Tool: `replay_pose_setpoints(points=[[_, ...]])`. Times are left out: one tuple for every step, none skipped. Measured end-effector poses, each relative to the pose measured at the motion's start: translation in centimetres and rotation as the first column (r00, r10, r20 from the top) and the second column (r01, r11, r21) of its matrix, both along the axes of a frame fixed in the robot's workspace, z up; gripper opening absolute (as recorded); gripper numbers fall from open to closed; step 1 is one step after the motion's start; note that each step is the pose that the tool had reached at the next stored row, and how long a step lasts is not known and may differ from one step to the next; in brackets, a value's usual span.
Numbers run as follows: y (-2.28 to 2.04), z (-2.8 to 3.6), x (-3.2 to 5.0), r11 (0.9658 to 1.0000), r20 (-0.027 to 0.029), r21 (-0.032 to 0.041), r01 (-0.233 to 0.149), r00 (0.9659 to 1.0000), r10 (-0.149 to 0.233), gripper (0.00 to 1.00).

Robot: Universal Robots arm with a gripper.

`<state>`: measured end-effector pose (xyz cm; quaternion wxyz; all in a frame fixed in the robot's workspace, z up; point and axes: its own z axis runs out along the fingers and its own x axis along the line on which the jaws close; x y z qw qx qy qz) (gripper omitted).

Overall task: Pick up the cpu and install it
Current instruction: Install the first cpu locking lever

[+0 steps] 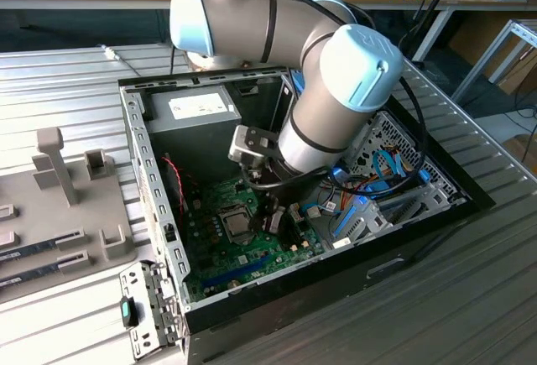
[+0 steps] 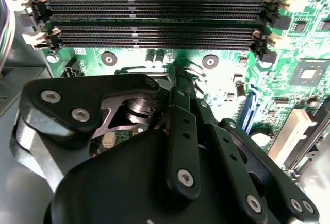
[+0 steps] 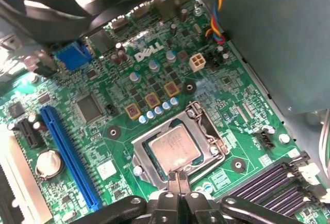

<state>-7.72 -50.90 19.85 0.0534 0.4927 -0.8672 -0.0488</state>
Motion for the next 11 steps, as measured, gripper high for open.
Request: replay_pose_setpoints(points=[[-0.03,-0.01,0.05,1.0000,-0.0003,0.0000,-0.005,1.0000,0.005,0.11],[-0.07,-0.02,0.09,1.0000,-0.0004,0.0000,-0.009,1.0000,0.009,0.11],[-0.13,-0.03,0.15,0.9999,-0.0008,-0.0001,-0.014,0.9999,0.014,0.11],[-0.16,-0.04,0.21,0.9998,-0.0011,0.0000,-0.018,0.9998,0.018,0.11],[-0.17,-0.05,0.35,0.9997,-0.0019,-0.0001,-0.025,0.9997,0.025,0.11],[-0.18,-0.07,0.46,0.9996,-0.0027,-0.0003,-0.028,0.9996,0.028,0.11],[-0.18,-0.10,0.64,0.9995,-0.0036,-0.0001,-0.031,0.9995,0.031,0.11],[-0.19,-0.13,0.71,0.9994,-0.0038,-0.0003,-0.033,0.9994,0.033,0.11],[-0.19,-0.16,0.74,0.9994,-0.0039,-0.0002,-0.034,0.9994,0.034,0.11],[-0.19,-0.20,0.74,0.9994,-0.0039,0.0016,-0.035,0.9994,0.035,0.11],[-0.18,-0.21,0.75,0.9994,-0.0038,0.0038,-0.035,0.9994,0.035,0.11]])
